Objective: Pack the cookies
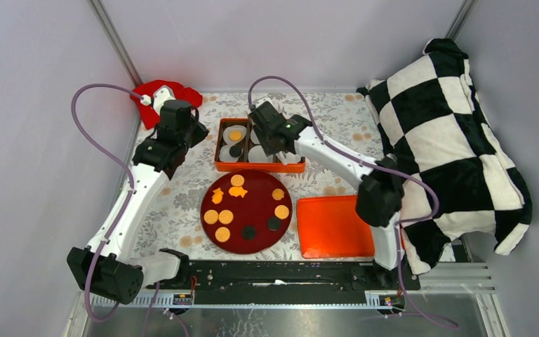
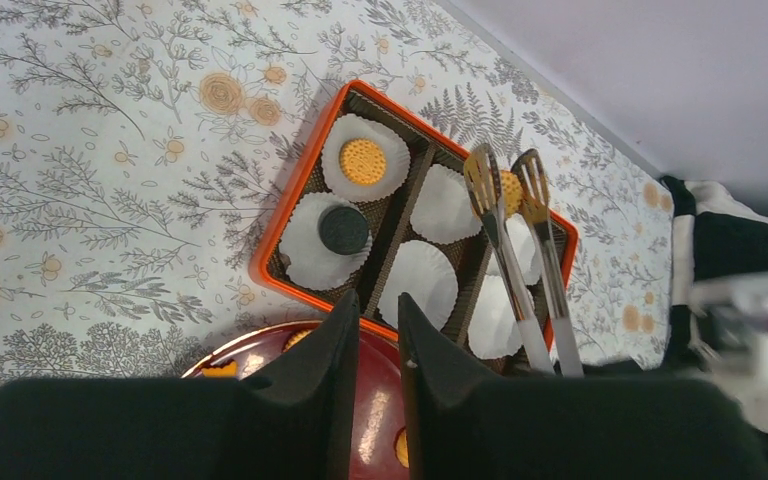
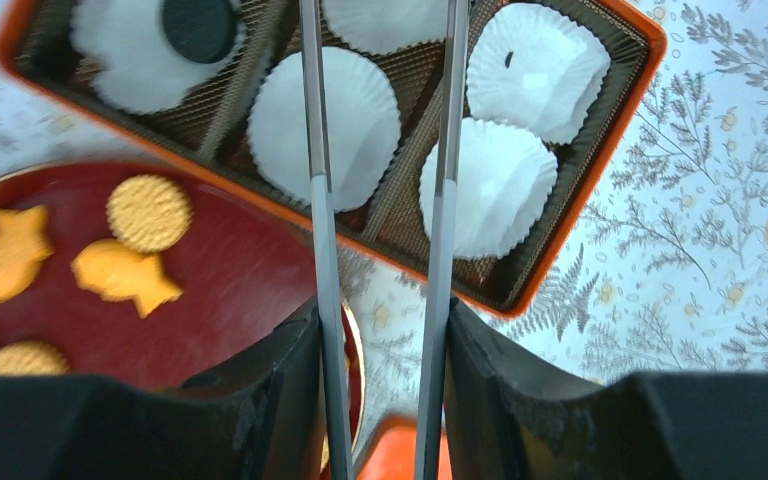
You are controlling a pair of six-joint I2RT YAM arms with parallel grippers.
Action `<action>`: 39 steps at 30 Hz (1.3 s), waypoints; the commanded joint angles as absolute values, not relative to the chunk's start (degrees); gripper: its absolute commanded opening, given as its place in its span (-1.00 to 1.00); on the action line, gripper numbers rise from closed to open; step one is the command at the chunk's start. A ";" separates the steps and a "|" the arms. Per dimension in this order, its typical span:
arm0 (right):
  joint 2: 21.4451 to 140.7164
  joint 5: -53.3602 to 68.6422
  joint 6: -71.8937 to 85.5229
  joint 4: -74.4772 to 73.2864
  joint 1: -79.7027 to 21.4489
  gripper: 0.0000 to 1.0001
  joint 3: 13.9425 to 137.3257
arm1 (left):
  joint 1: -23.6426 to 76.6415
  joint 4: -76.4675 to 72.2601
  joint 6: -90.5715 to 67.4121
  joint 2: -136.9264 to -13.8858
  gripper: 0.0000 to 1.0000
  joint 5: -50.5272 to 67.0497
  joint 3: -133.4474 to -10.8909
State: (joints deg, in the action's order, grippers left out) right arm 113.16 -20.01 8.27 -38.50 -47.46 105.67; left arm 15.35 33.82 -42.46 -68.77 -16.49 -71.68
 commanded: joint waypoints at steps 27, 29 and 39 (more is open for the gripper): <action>118.38 -9.93 8.49 -38.94 -41.55 0.11 110.71 | 15.44 31.02 -41.09 -70.71 -0.49 -17.71 -71.80; 117.99 -9.71 8.69 -38.81 -41.51 0.15 110.22 | 15.47 30.96 -40.97 -70.54 -0.48 -17.67 -71.79; 109.55 -10.14 8.82 -36.79 -42.76 0.12 106.67 | 15.47 30.84 -41.00 -69.88 -0.47 -17.30 -71.42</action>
State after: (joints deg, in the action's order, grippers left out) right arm 118.80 -10.76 8.78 -38.09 -41.39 107.31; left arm 15.35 33.01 -41.58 -71.00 -17.30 -71.66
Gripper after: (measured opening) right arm 0.567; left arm 0.262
